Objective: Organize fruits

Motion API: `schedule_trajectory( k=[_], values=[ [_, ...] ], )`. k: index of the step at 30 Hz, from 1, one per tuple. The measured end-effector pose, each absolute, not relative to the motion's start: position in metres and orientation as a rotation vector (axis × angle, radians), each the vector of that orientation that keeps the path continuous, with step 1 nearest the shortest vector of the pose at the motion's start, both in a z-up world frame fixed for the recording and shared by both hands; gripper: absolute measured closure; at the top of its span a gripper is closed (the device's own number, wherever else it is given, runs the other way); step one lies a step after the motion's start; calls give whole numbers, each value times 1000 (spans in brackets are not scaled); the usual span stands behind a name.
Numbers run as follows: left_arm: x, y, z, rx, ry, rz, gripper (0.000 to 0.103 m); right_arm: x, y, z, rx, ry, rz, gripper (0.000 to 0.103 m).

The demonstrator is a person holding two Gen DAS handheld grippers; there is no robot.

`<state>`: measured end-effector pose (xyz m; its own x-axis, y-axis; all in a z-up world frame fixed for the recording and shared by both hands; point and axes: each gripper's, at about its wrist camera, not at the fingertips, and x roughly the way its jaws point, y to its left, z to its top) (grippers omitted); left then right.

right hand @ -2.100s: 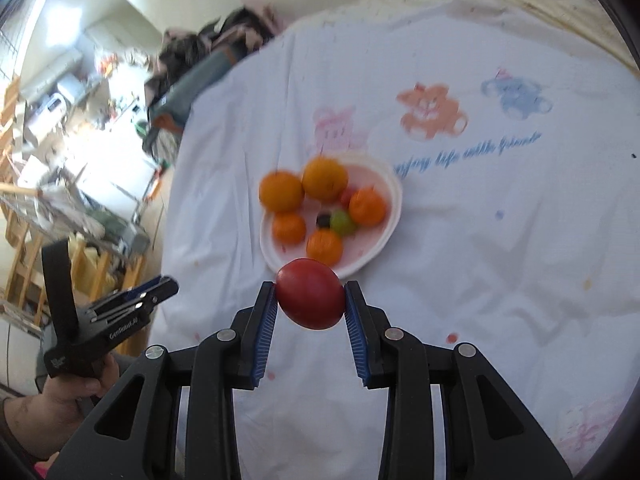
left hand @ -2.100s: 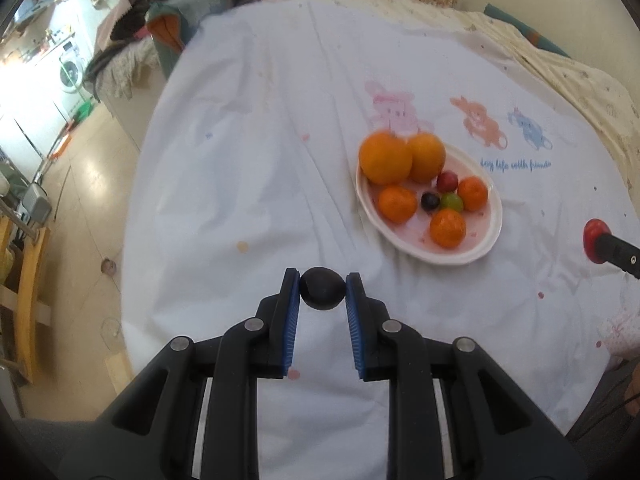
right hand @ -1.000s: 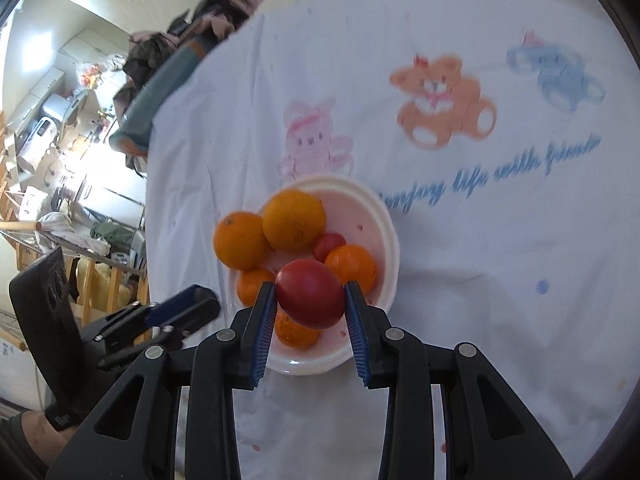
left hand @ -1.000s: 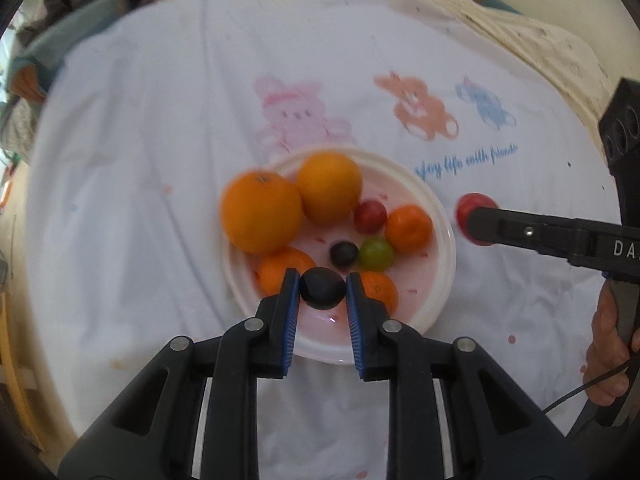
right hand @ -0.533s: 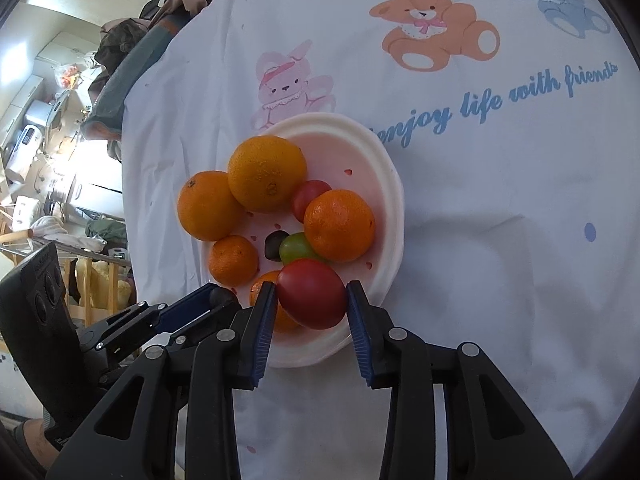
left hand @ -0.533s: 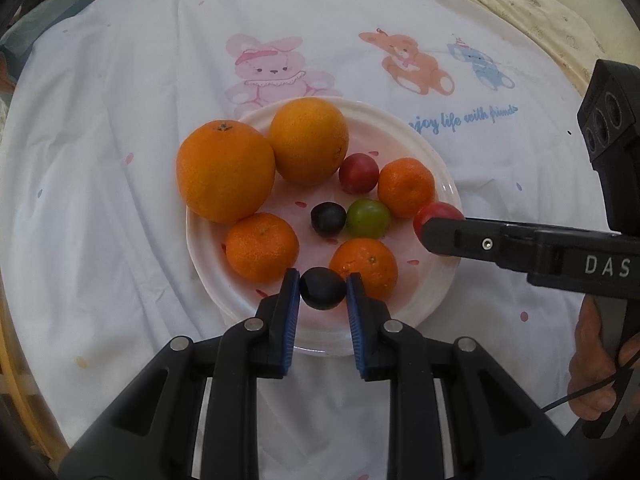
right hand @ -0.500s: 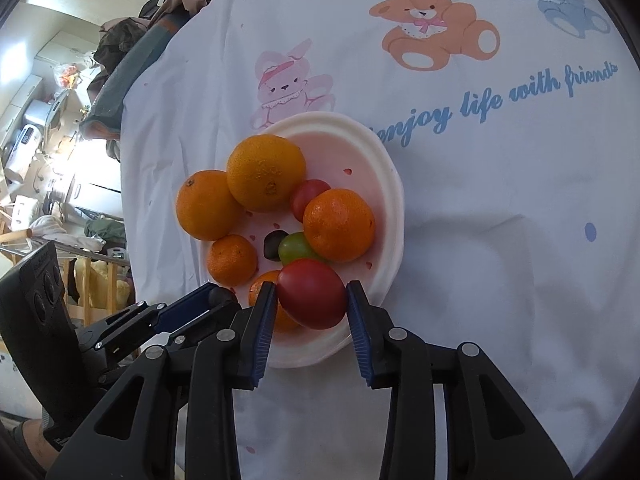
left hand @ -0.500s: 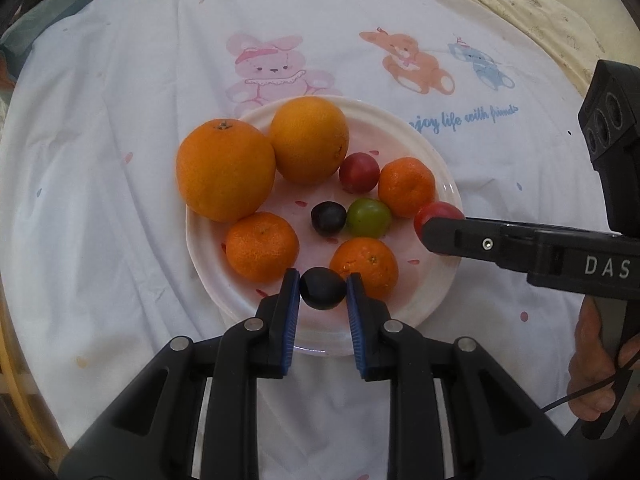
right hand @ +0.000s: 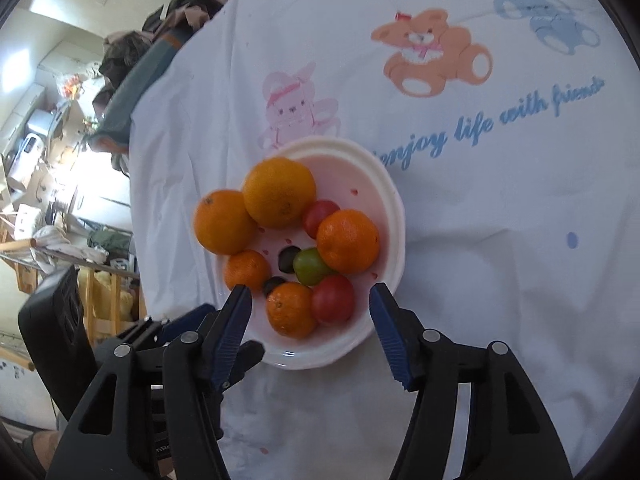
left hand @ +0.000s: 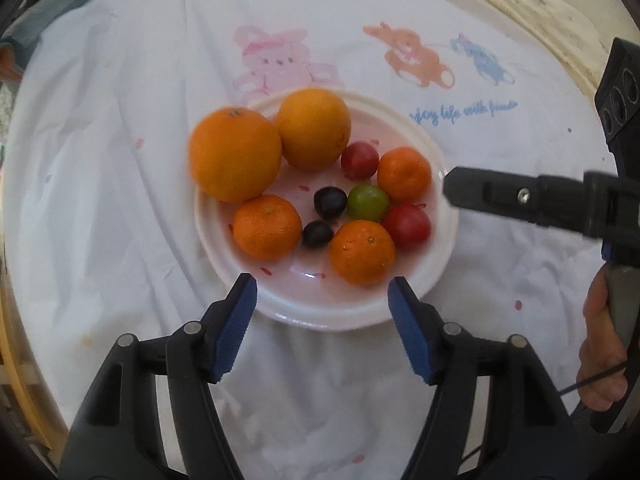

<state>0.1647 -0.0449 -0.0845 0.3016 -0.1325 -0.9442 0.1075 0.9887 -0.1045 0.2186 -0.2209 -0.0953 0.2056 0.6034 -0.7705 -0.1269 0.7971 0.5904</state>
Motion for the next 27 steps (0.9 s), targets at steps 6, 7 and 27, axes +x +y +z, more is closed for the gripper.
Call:
schedule_trajectory(
  k=[6,7,27],
  values=[
    [145,-28,-42,-16,1139,-80,38,195,-231,-55,370,1151,495,13],
    [139,-22,-34,-23,1111,-63,38,189,-232,-48,349,1132,489,12],
    [18,16,29,-130,817,71,7,71,-225,5,109,858,374,0]
  ],
)
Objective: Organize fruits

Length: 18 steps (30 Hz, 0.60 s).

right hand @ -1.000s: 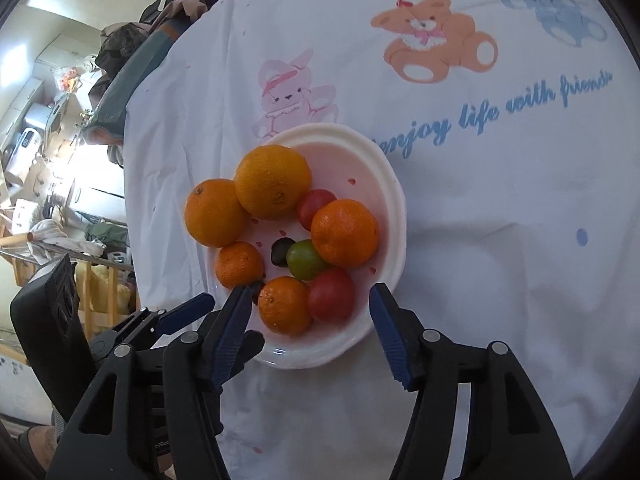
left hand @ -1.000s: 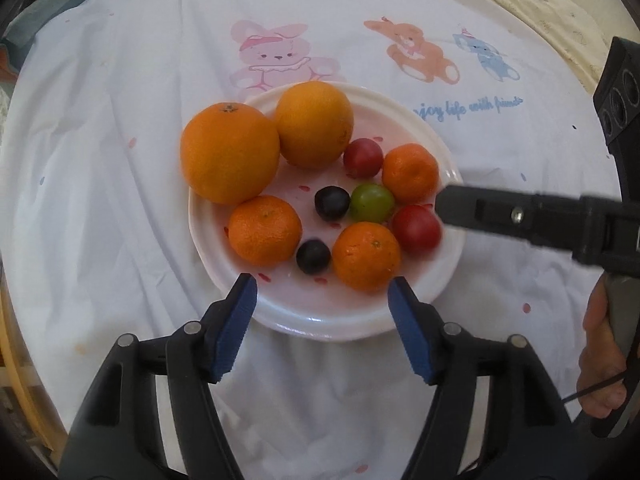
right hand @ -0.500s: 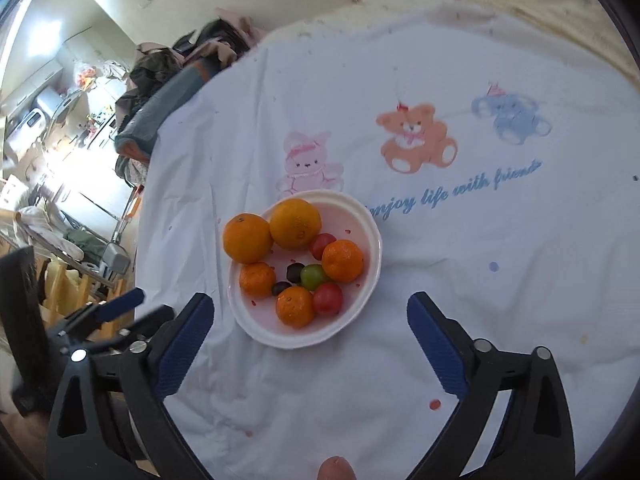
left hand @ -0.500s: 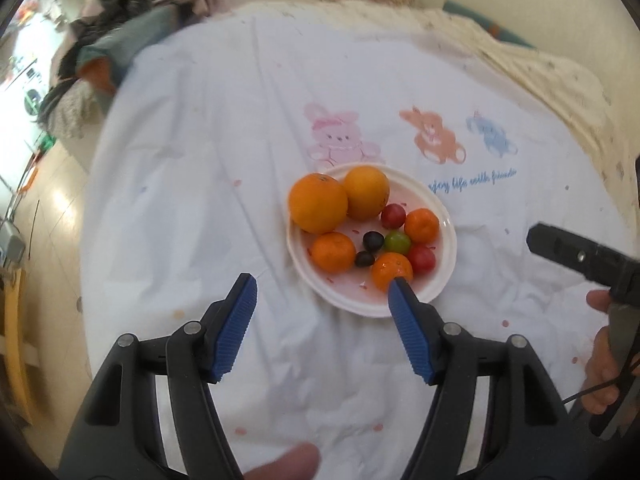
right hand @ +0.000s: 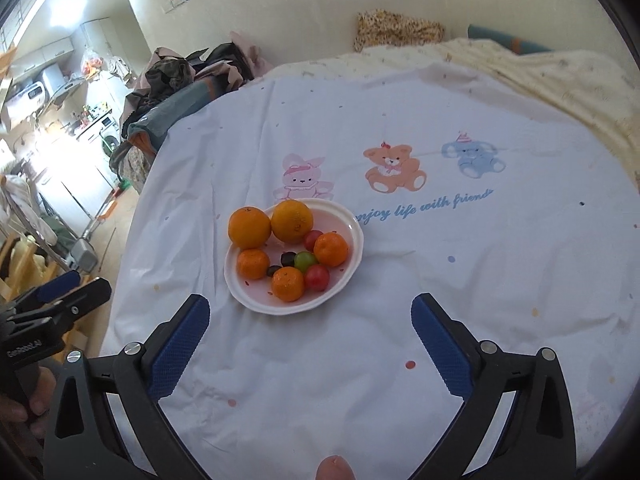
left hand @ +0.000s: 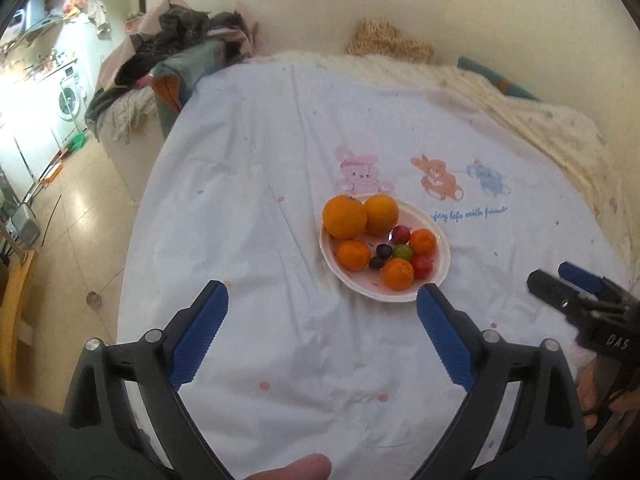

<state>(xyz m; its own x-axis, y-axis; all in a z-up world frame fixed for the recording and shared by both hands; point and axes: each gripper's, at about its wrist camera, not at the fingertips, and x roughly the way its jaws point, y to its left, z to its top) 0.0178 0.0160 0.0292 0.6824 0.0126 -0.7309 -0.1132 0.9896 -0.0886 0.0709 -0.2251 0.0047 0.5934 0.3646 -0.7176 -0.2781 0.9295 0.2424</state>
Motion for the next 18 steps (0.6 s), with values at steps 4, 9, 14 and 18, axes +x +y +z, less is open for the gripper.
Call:
schedule_trajectory(
  k=[4,9,14,18],
  values=[
    [8,13,27,-135,800,70,0,63,-219,1,78,853,360,0],
    [16,14,15,-137,826,80,0,61,-215,0,52,807,328,0],
    [19,15,12,-152,831,85,0,64,-217,-3,60,799,302,0],
    [19,12,10,-131,831,78,0,63,-217,-4,50,803,299,0]
  ],
)
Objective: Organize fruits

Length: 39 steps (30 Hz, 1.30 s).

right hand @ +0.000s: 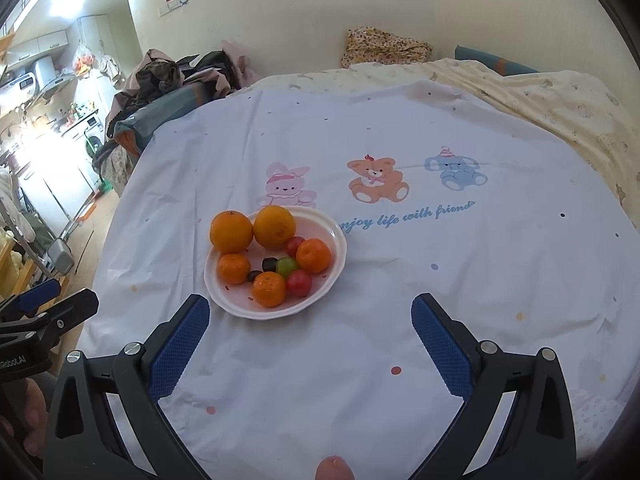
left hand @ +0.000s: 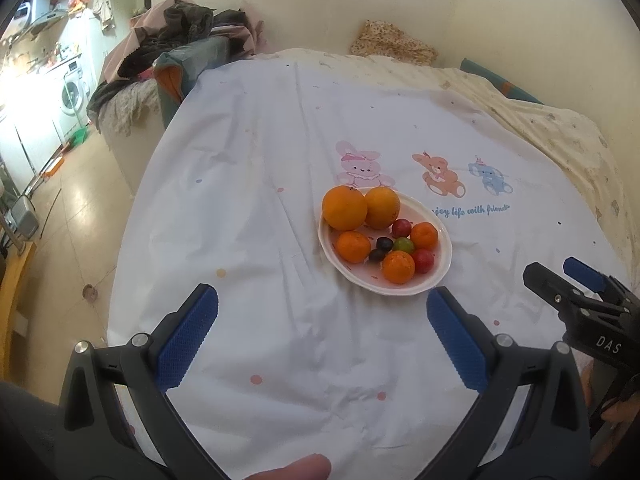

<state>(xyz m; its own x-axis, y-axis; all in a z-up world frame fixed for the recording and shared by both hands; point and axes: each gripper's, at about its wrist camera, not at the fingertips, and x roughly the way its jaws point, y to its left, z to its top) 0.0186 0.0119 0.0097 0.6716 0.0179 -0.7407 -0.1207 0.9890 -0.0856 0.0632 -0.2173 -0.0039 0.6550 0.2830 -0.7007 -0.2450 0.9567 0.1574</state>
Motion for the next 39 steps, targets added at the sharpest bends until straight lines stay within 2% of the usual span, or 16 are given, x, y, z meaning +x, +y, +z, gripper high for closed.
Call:
schedule_trajectory(
  k=[39],
  values=[
    [15,12,10,-140,826,90,0,61,-213,1,51,786,309,0]
  ],
)
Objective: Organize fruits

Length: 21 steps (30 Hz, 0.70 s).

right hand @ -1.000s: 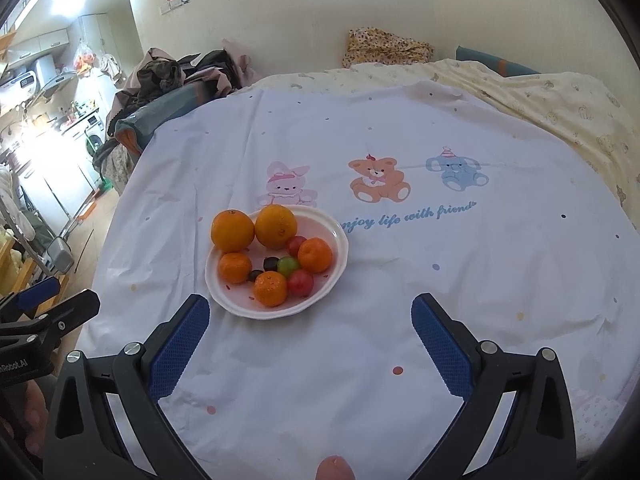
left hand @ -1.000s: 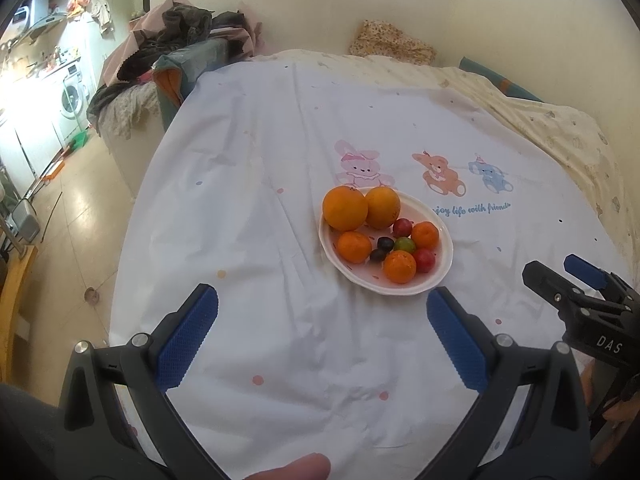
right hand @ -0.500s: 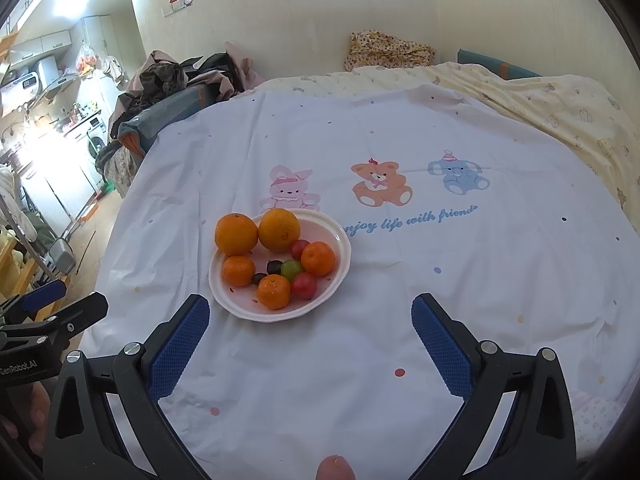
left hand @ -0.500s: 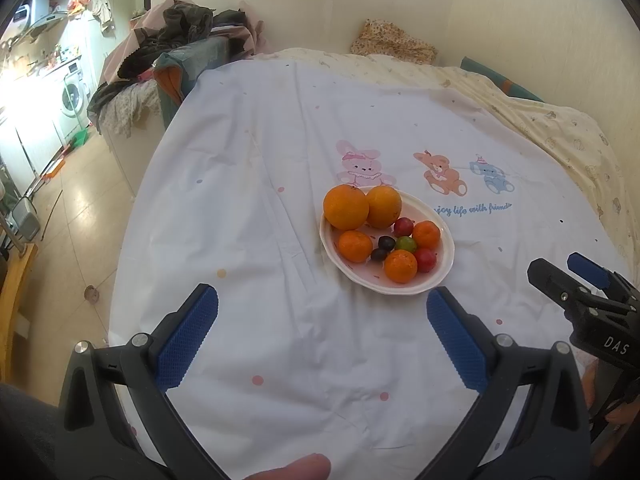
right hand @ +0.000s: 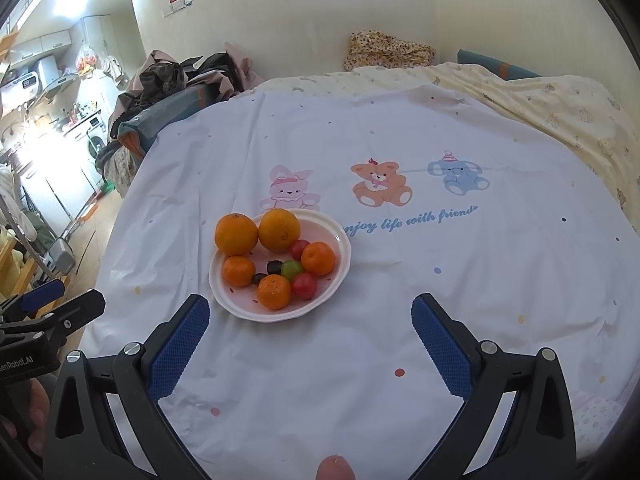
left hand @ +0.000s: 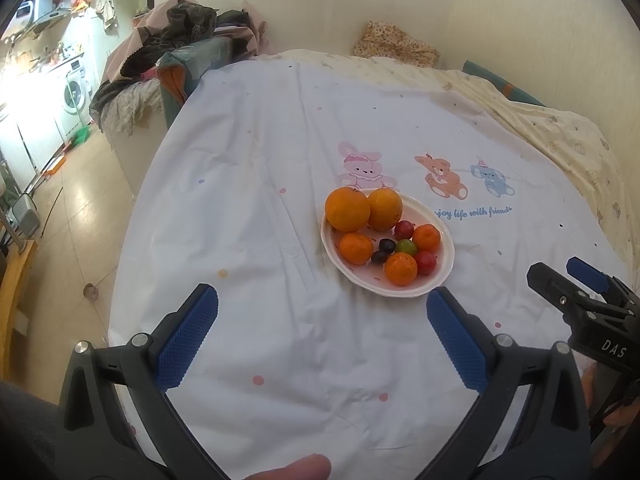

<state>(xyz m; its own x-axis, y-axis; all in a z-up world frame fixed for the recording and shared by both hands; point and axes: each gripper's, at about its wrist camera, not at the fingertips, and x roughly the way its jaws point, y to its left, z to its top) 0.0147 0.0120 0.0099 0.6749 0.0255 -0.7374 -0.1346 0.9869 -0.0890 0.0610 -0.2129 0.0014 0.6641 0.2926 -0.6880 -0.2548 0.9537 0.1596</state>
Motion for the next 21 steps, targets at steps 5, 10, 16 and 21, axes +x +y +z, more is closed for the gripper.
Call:
schedule_trajectory(
  k=[5,10,16,21],
  values=[
    [15,12,11,-137,828,92,0,60,-213,2,53,782,311,0],
    [16,12,11,-137,825,94,0,61,-213,2,51,785,310,0],
    [16,13,11,-138,825,93,0,61,-212,1,45,786,309,0],
    [16,12,11,-139,829,93,0,60,-212,1,47,787,310,0]
  ],
)
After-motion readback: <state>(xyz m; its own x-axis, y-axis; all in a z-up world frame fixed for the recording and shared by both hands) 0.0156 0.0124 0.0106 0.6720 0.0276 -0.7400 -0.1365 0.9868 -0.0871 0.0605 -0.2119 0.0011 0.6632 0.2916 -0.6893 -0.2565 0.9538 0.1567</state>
